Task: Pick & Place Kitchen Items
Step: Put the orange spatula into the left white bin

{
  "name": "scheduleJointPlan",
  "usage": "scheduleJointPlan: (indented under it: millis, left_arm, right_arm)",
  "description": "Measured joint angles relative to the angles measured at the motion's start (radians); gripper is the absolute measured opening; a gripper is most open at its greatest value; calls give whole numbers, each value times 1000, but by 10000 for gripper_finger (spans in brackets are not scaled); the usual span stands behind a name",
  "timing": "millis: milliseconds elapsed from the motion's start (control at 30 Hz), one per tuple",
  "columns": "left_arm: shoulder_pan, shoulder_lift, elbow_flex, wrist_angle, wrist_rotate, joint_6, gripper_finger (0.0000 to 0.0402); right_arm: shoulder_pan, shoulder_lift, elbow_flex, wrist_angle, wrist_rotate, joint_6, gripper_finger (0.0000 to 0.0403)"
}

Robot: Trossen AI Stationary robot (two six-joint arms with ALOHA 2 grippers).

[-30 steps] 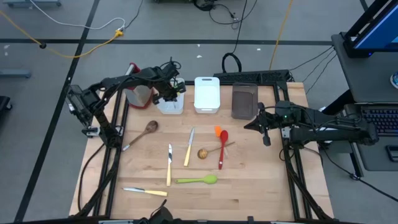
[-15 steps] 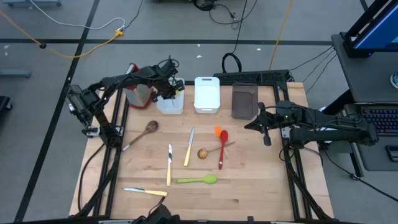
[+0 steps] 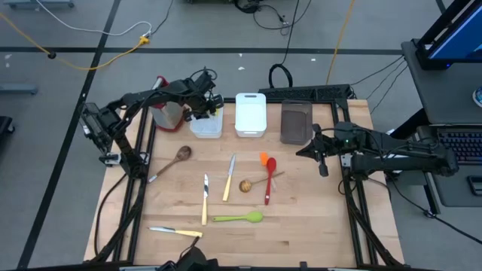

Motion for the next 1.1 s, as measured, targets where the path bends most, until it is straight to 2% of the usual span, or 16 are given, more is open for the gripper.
scheduleJointPlan:
  millis: [267,433,567,933,1100]
  left_arm:
    - [-30,-95,0,25,37,1,140]
    - [-107,-175,0,27,25,51,141]
    - [-188,-222,0,21,16,87,141]
    - [-445,-254,0,26,-147,79,141]
    - [-566,-254,0,86,-251,103,141]
  right_arm:
    - [0,0,0,0,2,7,0]
    - [0,-5,0,-1,10,2,0]
    - [-5,-35,1,-25,73,-6,0]
    - [-22,-165,1,-64,78,19,0]
    - [-22,-188,1,-81,78,45,0]
